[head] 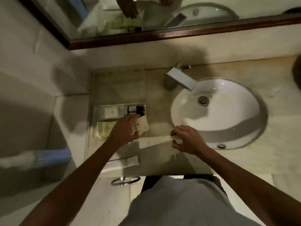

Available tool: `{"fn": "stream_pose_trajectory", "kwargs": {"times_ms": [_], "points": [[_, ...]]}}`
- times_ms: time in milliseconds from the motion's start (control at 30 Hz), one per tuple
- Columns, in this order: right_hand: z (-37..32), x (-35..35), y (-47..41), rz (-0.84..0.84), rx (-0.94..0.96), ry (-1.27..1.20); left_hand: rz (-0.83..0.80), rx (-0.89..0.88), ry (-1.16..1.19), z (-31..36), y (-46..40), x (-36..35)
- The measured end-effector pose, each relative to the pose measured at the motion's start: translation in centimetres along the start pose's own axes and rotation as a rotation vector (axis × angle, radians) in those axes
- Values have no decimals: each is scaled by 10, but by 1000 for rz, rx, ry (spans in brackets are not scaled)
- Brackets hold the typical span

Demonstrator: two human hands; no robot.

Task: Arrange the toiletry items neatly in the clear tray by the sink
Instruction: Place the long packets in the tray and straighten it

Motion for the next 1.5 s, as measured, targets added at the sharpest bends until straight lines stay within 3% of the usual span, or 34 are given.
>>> {"fn": "stream_pose_trajectory", "kwargs": {"times_ms": [233, 467, 733, 867, 1033, 1167, 1267, 1400, 1500], "points": [[-30, -12, -9, -38, 11, 48, -89, -2, -67, -51, 15, 17], [-34, -4, -10, 53, -131, 76, -97, -20, -50, -60, 11, 17], [-110, -21, -116, -35, -78, 23, 335, 155, 22, -111, 43, 82], [-129, -36, -133, -83, -92, 92, 443, 180, 19, -123, 70, 87], [-154, -65, -76, -67, 98, 106, 399, 114, 69, -120, 106, 50], [-178, -109, -42, -228, 252, 203, 17, -79, -50, -119, 142, -2], [-178, -123, -38, -289, 258, 264, -151, -25, -82, -130, 163, -26], [-173, -115, -42, -309, 181, 194, -119, -69, -153, -130, 162, -26], [-160, -90, -49, -185, 91, 132, 94, -135, -109, -121, 145, -6]]}}
Point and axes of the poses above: each hand's wrist, its own y-axis away from the middle knuckle, its own x-axis out of the back of the hand, z = x × y, the point moved 3 cm from there along -y, towards the middle knuckle, and after that the axes turned 15 degrees about y, right-handed, at the moved point
